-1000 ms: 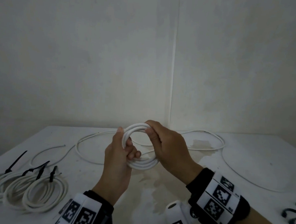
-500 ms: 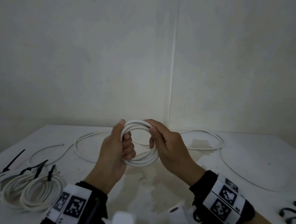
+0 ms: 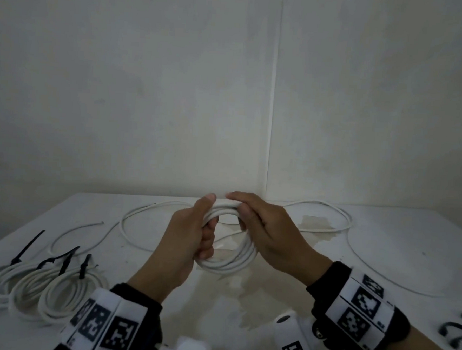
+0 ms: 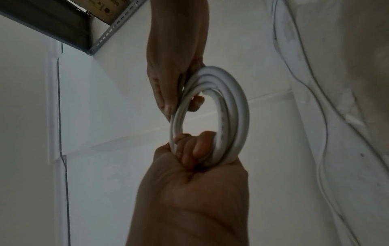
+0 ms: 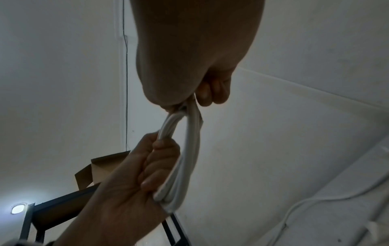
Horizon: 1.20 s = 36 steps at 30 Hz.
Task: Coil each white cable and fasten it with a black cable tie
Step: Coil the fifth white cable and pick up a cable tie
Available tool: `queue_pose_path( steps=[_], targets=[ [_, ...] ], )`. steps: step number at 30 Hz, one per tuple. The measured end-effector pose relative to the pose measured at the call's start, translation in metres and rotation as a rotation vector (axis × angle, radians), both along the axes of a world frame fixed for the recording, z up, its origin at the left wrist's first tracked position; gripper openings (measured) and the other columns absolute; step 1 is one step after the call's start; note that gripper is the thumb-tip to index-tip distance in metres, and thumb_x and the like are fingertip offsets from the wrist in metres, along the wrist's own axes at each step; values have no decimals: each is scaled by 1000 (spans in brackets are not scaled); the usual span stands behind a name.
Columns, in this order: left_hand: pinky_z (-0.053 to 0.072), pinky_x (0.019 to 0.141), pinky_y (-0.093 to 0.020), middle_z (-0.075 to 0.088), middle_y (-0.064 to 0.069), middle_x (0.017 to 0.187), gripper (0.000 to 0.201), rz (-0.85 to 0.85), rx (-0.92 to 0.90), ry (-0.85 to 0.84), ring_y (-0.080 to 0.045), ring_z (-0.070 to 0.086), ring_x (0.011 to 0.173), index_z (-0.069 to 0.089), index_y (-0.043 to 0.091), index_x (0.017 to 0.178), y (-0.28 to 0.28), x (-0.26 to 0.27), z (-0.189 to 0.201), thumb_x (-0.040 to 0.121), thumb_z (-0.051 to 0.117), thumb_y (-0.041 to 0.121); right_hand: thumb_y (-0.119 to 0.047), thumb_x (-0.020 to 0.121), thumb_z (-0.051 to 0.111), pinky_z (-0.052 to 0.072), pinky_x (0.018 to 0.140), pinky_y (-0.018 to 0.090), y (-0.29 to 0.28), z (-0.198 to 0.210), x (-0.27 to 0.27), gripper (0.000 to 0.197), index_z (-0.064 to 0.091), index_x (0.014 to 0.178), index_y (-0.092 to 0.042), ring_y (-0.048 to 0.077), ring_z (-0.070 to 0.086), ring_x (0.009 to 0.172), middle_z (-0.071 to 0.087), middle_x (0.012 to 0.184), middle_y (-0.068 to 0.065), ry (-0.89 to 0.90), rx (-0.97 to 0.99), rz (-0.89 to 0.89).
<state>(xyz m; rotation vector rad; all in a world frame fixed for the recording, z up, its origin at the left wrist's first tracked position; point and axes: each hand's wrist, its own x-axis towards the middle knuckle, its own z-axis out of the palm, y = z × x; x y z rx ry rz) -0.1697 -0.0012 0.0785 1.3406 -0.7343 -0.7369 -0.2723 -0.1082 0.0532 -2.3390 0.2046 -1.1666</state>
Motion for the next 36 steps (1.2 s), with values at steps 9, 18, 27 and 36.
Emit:
queue_pose_path(
  steps=[9, 18, 27, 36],
  targets=[
    [19, 34, -15, 23, 4, 38, 48, -5, 0, 2, -9, 18, 32, 40, 11, 51, 0, -1, -1, 93, 45, 32, -24, 88, 52, 39, 62, 18, -13, 13, 1, 28, 71, 88, -2, 13, 51, 69, 60, 77, 12, -60, -203, -186],
    [20, 33, -13, 21, 6, 37, 47, 28, -60, 42, -7, 18, 29, 37, 11, 52, -3, 3, -3, 94, 42, 32, -28, 85, 63, 44, 69, 22, 7, 18, -9, 14, 67, 80, -16, 9, 57, 72, 61, 81, 0, 214, 222, 29],
    [22, 34, -15, 25, 6, 33, 50, 79, -70, -81, -8, 22, 29, 39, 9, 50, -3, 4, 0, 95, 42, 31, -15, 90, 54, 49, 75, 33, 12, 16, -8, 13, 63, 82, -12, 23, 61, 76, 67, 69, -2, 180, 609, 265],
    [24, 34, -16, 27, 6, 33, 49, 114, -94, -47, -8, 25, 29, 40, 9, 51, -8, 1, -3, 95, 41, 31, -50, 76, 47, 39, 58, 20, 11, 30, -5, 40, 61, 80, -12, 9, 47, 53, 52, 50, -6, 187, 713, 235]
  ],
)
